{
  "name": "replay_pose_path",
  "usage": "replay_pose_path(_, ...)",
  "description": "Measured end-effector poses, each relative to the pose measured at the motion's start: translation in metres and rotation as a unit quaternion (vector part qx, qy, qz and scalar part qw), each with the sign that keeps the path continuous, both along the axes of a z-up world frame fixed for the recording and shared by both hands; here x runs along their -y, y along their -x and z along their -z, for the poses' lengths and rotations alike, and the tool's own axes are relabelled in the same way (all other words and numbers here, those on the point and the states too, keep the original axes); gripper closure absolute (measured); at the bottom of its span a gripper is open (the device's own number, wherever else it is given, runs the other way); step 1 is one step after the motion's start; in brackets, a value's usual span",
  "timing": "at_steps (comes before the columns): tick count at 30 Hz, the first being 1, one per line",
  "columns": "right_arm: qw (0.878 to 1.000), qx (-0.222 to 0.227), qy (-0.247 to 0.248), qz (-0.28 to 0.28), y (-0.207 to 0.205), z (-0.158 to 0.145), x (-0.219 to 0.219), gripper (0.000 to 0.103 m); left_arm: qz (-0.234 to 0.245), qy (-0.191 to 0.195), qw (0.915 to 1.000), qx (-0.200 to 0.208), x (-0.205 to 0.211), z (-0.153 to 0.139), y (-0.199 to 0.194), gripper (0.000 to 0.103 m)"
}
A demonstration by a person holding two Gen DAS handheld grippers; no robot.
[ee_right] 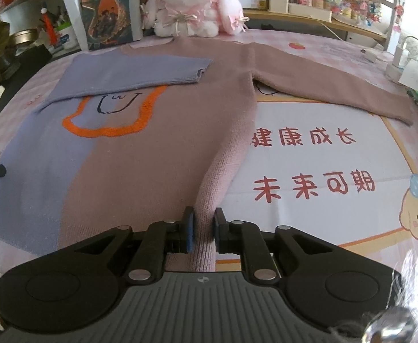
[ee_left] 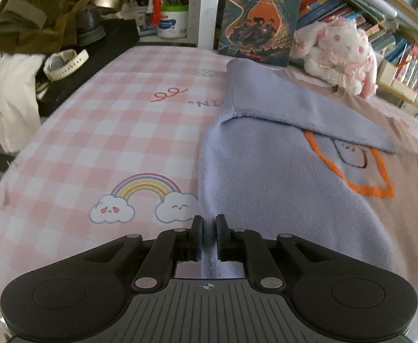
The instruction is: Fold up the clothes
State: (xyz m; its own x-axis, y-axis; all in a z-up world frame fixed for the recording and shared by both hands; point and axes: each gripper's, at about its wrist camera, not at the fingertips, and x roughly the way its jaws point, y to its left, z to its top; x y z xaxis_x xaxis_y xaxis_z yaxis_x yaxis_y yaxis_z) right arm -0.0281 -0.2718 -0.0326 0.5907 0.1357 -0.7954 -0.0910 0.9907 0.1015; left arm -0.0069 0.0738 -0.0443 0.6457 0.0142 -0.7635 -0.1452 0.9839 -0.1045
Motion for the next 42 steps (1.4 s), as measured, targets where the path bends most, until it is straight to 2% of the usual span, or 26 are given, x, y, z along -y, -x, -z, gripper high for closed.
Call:
replay_pose_path(2, 1.0, 0.002, 0.002, 0.006, 0.003, -0.002, -0.002, 0.078, -0.004, 0.009, 0.9999, 0.0, -0.001, -0.003, 0.003, 0.085)
replay_pose_path(3, 1.0, 0.006, 0.001, 0.01, 0.005, -0.004, -0.002, 0.07, -0.003, 0.008, 1.0, 0.005, 0.001, -0.007, 0.005, 0.082)
replay_pose_path(5, 1.0, 0.018, 0.003, 0.02, 0.011, -0.01, -0.004, 0.061, 0.001, 0.0, 0.9998, 0.018, 0.006, -0.014, 0.011, 0.069)
replay_pose_path(7, 0.999, 0.028, 0.006, 0.028, 0.015, -0.015, -0.005, 0.048, 0.015, -0.015, 0.999, 0.038, 0.014, -0.022, 0.017, 0.046)
replay_pose_path(8, 0.999, 0.034, 0.008, 0.032, 0.018, -0.018, -0.007, 0.044, 0.026, -0.023, 0.9983, 0.047, 0.018, -0.025, 0.019, 0.041)
replay_pose_path(10, 0.998, 0.044, 0.01, 0.038, 0.023, -0.022, -0.009, 0.033, 0.048, -0.039, 0.9962, 0.062, 0.027, -0.03, 0.023, 0.036)
replay_pose_path(13, 0.997, 0.052, 0.018, 0.049, 0.03, -0.026, -0.014, 0.029, 0.079, -0.057, 0.9931, 0.066, 0.039, -0.032, 0.028, 0.029)
replay_pose_path(16, 0.996, 0.057, 0.03, 0.062, 0.037, -0.029, -0.018, 0.022, 0.113, -0.062, 0.9894, 0.067, 0.05, -0.031, 0.034, 0.024)
replay_pose_path(21, 0.994, 0.059, 0.044, 0.087, 0.051, -0.03, -0.02, 0.02, 0.162, -0.068, 0.9818, 0.073, 0.064, -0.028, 0.04, 0.022)
replay_pose_path(28, 0.99, 0.06, 0.06, 0.113, 0.065, -0.033, -0.014, 0.019, 0.183, -0.051, 0.9788, 0.076, 0.074, -0.025, 0.037, 0.021)
replay_pose_path(33, 0.988, 0.062, 0.062, 0.127, 0.066, -0.033, -0.005, 0.019, 0.197, -0.054, 0.9759, 0.077, 0.087, -0.024, 0.033, 0.019)
replay_pose_path(42, 0.988, 0.068, 0.051, 0.131, 0.049, -0.028, 0.028, 0.019, 0.176, -0.065, 0.9792, 0.077, 0.119, -0.024, 0.018, 0.019)
